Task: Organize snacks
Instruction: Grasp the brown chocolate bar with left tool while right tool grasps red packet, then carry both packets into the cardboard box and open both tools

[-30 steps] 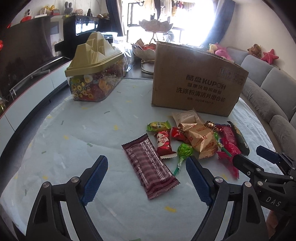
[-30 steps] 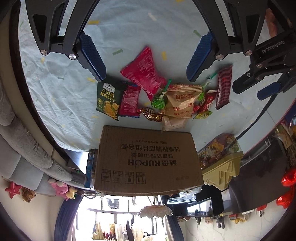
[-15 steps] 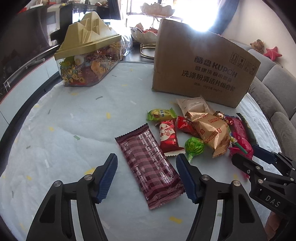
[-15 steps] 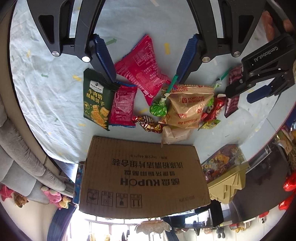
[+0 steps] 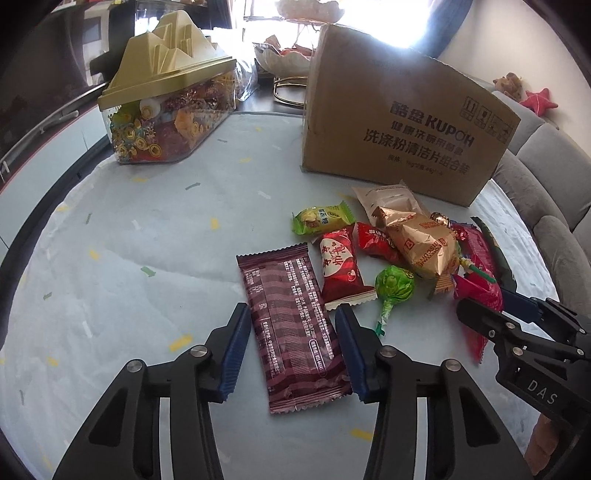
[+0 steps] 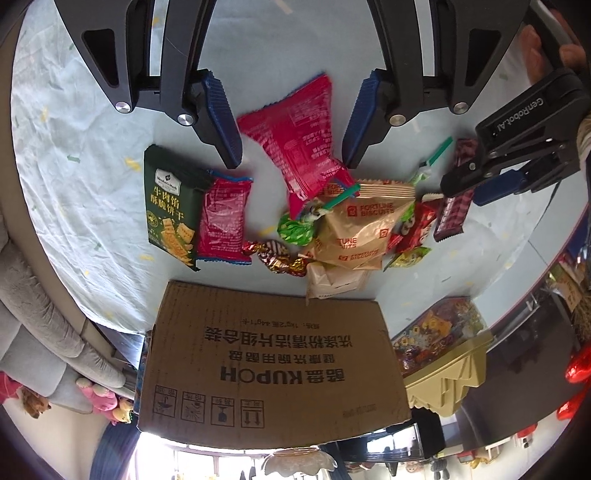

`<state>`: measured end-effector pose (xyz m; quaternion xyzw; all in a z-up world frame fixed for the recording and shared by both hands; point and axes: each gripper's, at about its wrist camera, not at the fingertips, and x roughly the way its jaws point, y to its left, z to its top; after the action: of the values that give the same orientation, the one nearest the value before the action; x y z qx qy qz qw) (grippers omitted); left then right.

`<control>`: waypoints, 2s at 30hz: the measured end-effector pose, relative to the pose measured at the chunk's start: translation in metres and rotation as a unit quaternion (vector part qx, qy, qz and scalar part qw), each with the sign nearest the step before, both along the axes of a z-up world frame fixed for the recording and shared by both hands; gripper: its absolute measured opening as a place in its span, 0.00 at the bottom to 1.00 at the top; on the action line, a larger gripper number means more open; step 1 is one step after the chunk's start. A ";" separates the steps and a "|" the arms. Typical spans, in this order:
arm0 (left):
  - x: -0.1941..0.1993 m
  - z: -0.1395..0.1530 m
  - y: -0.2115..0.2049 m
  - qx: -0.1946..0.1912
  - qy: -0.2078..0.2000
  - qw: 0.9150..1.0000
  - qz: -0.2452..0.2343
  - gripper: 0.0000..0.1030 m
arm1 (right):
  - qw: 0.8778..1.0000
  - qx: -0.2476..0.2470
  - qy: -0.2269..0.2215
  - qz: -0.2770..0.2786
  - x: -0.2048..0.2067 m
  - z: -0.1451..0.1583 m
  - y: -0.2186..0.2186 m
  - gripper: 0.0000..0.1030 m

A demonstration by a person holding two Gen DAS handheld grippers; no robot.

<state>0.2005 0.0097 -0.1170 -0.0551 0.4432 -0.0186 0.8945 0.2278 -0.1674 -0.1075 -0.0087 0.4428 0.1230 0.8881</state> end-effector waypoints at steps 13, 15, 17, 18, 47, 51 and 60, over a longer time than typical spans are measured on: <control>-0.021 0.019 -0.001 -0.011 -0.027 0.999 -0.015 0.35 | 1.000 0.011 -0.015 -0.003 -0.019 0.016 0.002 0.32; -0.028 0.026 -0.004 -0.010 -0.036 0.999 -0.020 0.35 | 1.000 0.015 -0.021 -0.005 -0.025 0.022 0.000 0.32; -0.034 0.033 -0.006 -0.013 -0.043 0.999 -0.027 0.35 | 0.999 0.021 -0.028 -0.006 -0.032 0.029 -0.001 0.32; -0.036 0.036 -0.007 -0.013 -0.047 0.998 -0.029 0.35 | 0.999 0.024 -0.032 -0.006 -0.035 0.033 -0.002 0.32; 0.057 0.172 -0.038 0.003 -0.154 0.982 -0.111 0.35 | 0.991 0.044 -0.127 -0.025 0.047 0.154 -0.023 0.32; 0.078 0.184 -0.046 0.016 -0.158 0.980 -0.118 0.35 | 0.991 0.047 -0.122 -0.028 0.073 0.165 -0.025 0.32; 0.141 0.189 -0.051 0.018 -0.130 0.984 -0.121 0.35 | 0.994 0.036 -0.098 -0.038 0.129 0.170 -0.028 0.32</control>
<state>0.3415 -0.0408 0.0720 0.0180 0.3272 -0.1255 0.9364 0.3565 -0.1952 0.0621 0.0279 0.3486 0.1033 0.9312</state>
